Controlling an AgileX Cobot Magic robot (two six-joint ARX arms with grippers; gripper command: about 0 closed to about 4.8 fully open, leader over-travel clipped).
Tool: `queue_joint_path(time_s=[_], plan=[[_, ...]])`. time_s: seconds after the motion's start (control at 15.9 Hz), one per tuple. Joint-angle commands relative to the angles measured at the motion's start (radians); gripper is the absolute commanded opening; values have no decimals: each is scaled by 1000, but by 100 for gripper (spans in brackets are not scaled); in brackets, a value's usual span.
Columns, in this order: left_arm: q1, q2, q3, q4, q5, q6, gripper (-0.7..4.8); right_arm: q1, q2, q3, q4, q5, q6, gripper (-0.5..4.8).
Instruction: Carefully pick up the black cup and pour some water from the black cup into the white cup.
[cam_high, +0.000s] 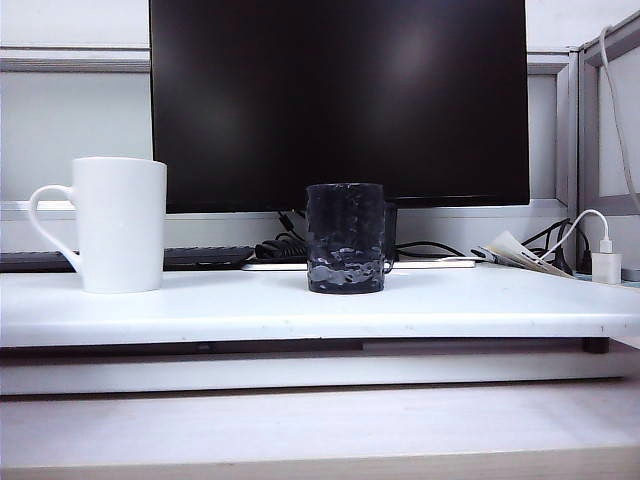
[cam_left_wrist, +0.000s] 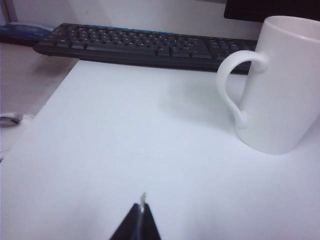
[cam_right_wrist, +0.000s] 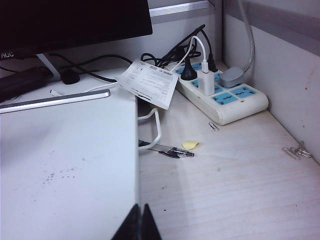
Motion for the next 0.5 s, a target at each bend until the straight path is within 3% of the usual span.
queue_joint_path(time_s=[0.06, 0.38, 0.44, 0.5], plan=[[2, 0, -2, 4, -5, 1, -6, 0, 0, -7, 14, 4, 1, -5], [2, 0, 8, 5, -2, -8, 6, 0, 0, 8, 36, -26, 13, 13], [2, 0, 25, 4, -1, -36, 85, 1, 0, 37, 34, -60, 13, 99], [2, 0, 55, 3, 0, -65, 273, 1, 0, 88, 24, -93, 12, 263]])
